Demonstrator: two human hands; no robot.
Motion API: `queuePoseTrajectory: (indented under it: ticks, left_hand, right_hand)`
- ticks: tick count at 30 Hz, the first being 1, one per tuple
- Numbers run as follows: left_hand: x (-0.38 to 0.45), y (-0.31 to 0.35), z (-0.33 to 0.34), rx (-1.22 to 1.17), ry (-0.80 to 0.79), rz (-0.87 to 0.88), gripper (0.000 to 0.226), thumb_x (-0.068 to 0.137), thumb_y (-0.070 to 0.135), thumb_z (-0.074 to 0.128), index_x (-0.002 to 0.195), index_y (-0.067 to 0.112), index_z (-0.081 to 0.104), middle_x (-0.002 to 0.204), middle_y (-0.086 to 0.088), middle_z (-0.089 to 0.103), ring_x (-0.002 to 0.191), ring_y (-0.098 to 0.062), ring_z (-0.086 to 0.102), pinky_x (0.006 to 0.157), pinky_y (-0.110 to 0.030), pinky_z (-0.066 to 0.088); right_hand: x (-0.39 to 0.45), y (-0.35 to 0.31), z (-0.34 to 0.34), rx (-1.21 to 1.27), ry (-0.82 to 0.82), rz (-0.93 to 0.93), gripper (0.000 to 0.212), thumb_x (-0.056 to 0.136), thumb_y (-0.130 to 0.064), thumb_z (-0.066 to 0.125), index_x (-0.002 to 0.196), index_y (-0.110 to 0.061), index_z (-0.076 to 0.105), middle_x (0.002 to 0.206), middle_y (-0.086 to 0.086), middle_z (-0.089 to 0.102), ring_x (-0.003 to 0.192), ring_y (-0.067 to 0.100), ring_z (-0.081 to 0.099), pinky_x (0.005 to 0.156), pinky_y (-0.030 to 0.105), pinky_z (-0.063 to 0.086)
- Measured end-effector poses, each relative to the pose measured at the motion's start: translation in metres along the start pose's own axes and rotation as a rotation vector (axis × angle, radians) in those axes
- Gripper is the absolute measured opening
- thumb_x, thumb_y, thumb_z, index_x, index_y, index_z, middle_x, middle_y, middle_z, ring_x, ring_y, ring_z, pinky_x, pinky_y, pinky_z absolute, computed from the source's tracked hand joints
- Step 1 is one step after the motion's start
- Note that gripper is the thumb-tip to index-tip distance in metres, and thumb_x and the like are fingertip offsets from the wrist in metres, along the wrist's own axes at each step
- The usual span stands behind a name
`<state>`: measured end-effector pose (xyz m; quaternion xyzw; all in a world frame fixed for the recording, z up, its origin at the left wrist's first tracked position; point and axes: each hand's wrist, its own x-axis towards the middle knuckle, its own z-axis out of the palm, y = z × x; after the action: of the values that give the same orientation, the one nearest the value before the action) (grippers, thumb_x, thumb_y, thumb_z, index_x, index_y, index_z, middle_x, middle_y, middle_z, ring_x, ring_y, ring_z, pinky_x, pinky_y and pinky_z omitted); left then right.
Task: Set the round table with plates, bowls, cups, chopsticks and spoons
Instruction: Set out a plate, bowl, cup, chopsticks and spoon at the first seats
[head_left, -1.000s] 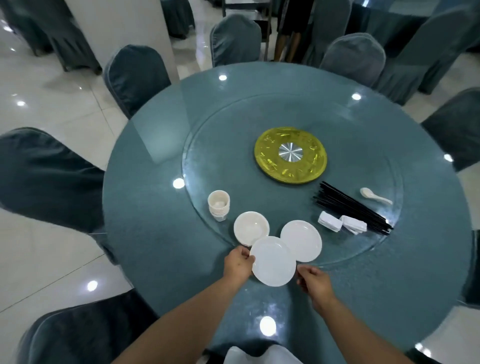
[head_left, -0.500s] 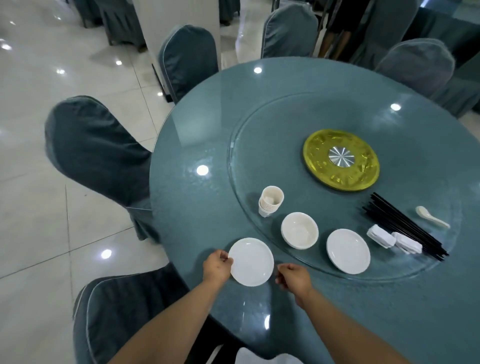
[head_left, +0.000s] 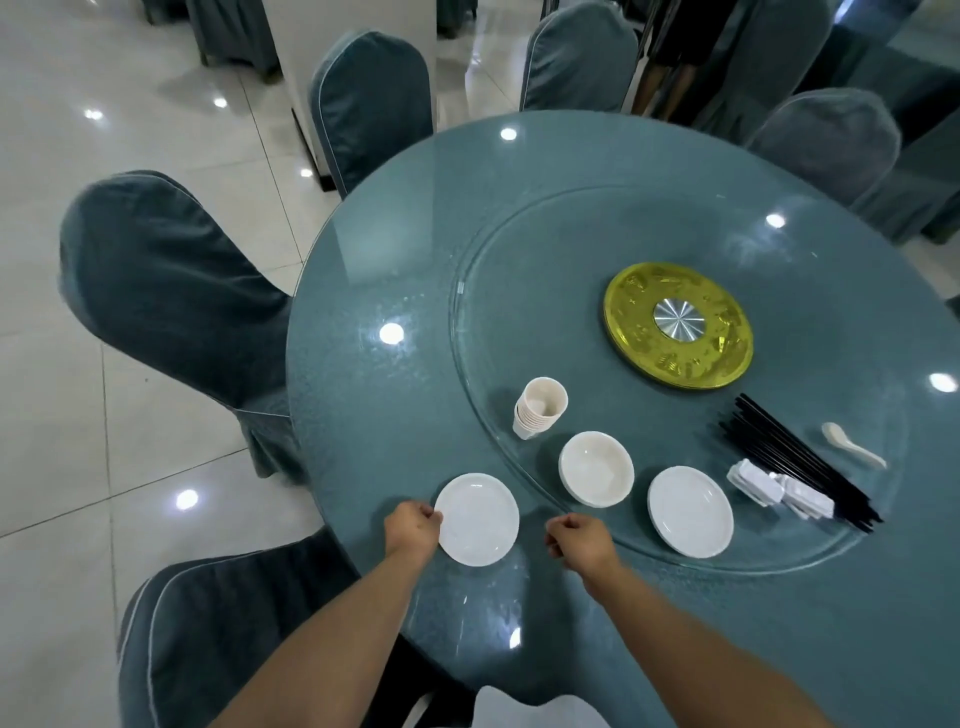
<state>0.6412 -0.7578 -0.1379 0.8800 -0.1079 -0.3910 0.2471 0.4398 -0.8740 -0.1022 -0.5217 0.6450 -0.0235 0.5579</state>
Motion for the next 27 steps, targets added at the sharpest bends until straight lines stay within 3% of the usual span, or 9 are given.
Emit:
queuePoseTrajectory:
  ticks: [3,7,11,14,16,20,27]
  left_hand:
    - [-0.002,0.006,-0.004,0.009,0.042,-0.013,0.018,0.087,0.012,0.059,0.088,-0.002,0.071,0.093,-0.019,0.072,0.093,-0.029,0.067,0.078,-0.032,0.050]
    - [-0.007,0.032,-0.001,0.024,0.049,0.058,0.018,0.090,0.013,0.055,0.091,0.003,0.070,0.096,-0.015,0.071,0.093,-0.029,0.065,0.078,-0.030,0.048]
    - [-0.017,0.075,0.020,0.045,-0.021,0.174,0.018,0.091,0.016,0.054,0.090,0.007,0.069,0.094,-0.011,0.072,0.093,-0.027,0.065,0.072,-0.023,0.042]
    - [-0.030,0.106,0.042,0.055,-0.070,0.237,0.017,0.090,0.016,0.054,0.089,0.007,0.068,0.094,-0.010,0.072,0.094,-0.029,0.065,0.074,-0.025,0.043]
    - [-0.038,0.124,0.057,0.070,-0.090,0.261,0.018,0.092,0.018,0.054,0.092,0.008,0.069,0.098,-0.011,0.072,0.097,-0.031,0.064,0.080,-0.030,0.047]
    - [-0.048,0.146,0.081,0.068,-0.109,0.244,0.021,0.090,0.019,0.056,0.099,0.011,0.073,0.103,-0.010,0.073,0.103,-0.030,0.064,0.086,-0.031,0.050]
    - [-0.044,0.162,0.101,0.086,-0.060,0.195,0.017,0.086,0.022,0.066,0.095,0.009,0.072,0.098,-0.011,0.072,0.098,-0.029,0.065,0.080,-0.027,0.046]
  right_hand:
    - [0.002,-0.009,-0.012,-0.012,-0.001,-0.014,0.018,0.084,-0.008,0.057,0.069,-0.006,0.067,0.063,0.009,0.064,0.054,0.017,0.052,0.048,0.024,0.038]
    - [0.006,-0.021,-0.034,-0.031,0.091,-0.054,0.025,0.081,-0.017,0.055,0.059,-0.008,0.062,0.056,0.008,0.061,0.050,0.018,0.047,0.048,0.026,0.037]
    - [0.013,-0.032,-0.062,-0.108,0.293,-0.136,0.027,0.086,-0.022,0.054,0.062,-0.012,0.057,0.062,0.003,0.060,0.064,0.021,0.052,0.056,0.028,0.040]
    - [0.021,-0.037,-0.083,-0.120,0.357,-0.132,0.022,0.090,-0.021,0.052,0.070,-0.019,0.059,0.070,-0.001,0.063,0.076,0.025,0.058,0.063,0.028,0.039]
    - [0.030,-0.038,-0.094,-0.127,0.365,-0.107,0.013,0.090,-0.018,0.055,0.088,-0.015,0.067,0.088,0.004,0.070,0.088,0.027,0.062,0.074,0.027,0.042]
    - [0.043,-0.037,-0.108,-0.163,0.324,-0.028,0.029,0.089,-0.019,0.060,0.116,-0.010,0.065,0.115,0.008,0.068,0.111,0.029,0.060,0.094,0.029,0.042]
    - [0.054,-0.042,-0.112,-0.188,0.173,-0.010,0.019,0.089,-0.021,0.062,0.103,-0.013,0.072,0.104,0.006,0.072,0.103,0.026,0.064,0.086,0.025,0.045]
